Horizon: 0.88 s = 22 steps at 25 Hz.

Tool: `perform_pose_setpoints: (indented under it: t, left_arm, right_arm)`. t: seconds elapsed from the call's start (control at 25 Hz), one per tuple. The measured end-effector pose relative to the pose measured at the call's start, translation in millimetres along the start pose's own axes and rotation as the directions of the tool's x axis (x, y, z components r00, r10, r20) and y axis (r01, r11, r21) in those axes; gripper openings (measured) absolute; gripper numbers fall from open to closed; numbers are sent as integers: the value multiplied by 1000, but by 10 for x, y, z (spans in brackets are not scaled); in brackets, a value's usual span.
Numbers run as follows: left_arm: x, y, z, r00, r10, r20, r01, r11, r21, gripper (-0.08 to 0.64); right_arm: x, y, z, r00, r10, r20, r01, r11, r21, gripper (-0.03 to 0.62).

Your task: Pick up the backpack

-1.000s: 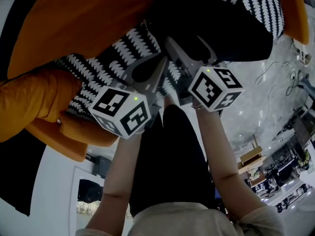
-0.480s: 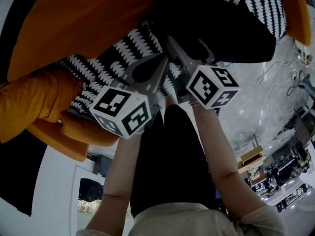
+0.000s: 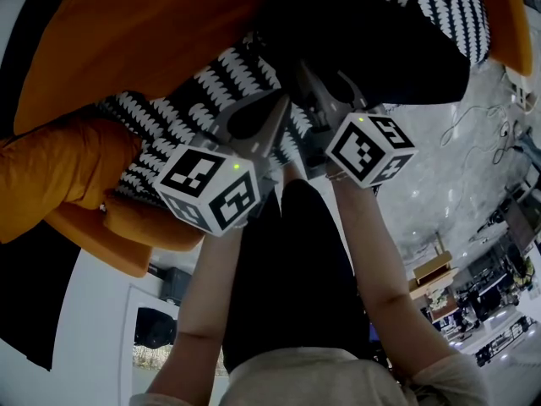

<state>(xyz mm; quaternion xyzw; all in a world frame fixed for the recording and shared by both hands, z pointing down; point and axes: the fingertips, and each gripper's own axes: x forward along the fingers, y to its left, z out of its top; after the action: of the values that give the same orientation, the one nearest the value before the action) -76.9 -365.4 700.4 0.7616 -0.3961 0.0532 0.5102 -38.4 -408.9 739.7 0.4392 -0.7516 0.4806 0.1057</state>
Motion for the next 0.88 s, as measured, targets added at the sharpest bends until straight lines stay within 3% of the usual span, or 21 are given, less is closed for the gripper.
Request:
perform_pose_setpoints:
  t: [0.68, 0.88]
  left_arm:
    - [-211, -416, -26, 1000, -28, 8, 27, 998, 48, 5]
    - [-355, -661, -9, 999, -50, 18, 50, 999, 21, 4]
  right_arm:
    - [-660, 221, 229, 993, 65, 96, -68, 997, 27, 60]
    - [-927, 376, 318, 990, 90, 113, -93, 995, 21, 60]
